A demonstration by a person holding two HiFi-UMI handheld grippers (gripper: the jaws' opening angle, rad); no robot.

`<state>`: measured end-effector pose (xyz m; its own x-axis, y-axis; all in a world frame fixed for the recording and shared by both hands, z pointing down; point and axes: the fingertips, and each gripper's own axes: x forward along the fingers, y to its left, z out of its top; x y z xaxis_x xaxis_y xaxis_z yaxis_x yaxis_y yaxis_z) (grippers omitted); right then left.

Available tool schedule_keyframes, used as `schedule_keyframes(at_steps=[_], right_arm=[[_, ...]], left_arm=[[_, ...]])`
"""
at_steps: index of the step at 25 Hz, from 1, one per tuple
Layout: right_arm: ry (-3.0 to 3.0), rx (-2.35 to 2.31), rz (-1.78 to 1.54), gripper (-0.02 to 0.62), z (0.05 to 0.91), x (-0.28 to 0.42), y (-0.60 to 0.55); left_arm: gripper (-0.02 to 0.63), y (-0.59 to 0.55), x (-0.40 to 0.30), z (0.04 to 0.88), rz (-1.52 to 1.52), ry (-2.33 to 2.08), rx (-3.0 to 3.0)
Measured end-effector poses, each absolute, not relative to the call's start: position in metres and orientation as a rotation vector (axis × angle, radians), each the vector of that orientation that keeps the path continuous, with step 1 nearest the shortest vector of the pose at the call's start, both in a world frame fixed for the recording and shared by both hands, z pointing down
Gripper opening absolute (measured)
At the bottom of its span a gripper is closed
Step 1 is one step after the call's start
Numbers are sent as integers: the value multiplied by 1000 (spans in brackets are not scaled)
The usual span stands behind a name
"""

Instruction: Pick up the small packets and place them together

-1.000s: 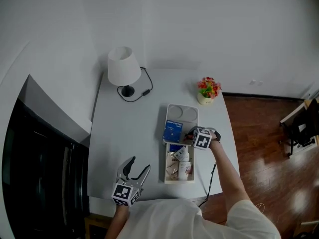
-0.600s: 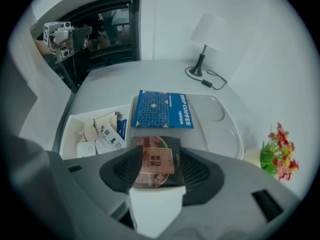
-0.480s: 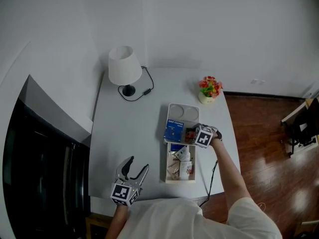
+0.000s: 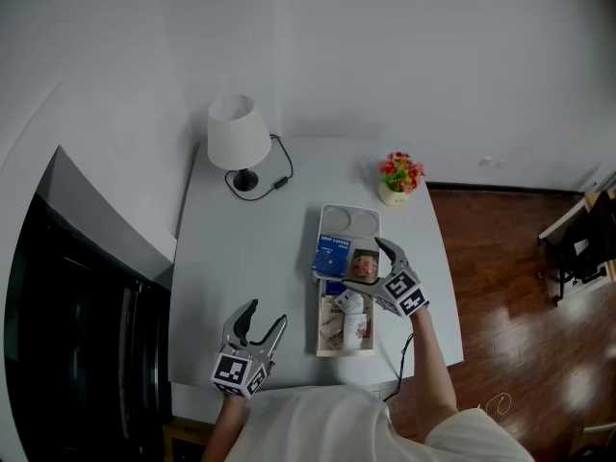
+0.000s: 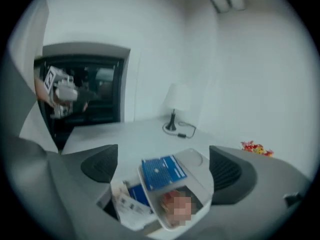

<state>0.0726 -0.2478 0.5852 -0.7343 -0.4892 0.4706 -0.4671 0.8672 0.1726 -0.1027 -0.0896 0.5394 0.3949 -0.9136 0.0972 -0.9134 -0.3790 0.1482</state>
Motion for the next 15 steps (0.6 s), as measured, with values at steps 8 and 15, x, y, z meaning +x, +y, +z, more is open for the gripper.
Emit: schedule_keyframes(at_steps=[8,15], right_arm=[[-2949,1118,16,376,512,65,-159],[-2868,1233,85,366,533,64,-128]], left_arm=[[276,-106,-110,529,5,-1653,2537],[276,-111,-97,527,47,-1657,2597]])
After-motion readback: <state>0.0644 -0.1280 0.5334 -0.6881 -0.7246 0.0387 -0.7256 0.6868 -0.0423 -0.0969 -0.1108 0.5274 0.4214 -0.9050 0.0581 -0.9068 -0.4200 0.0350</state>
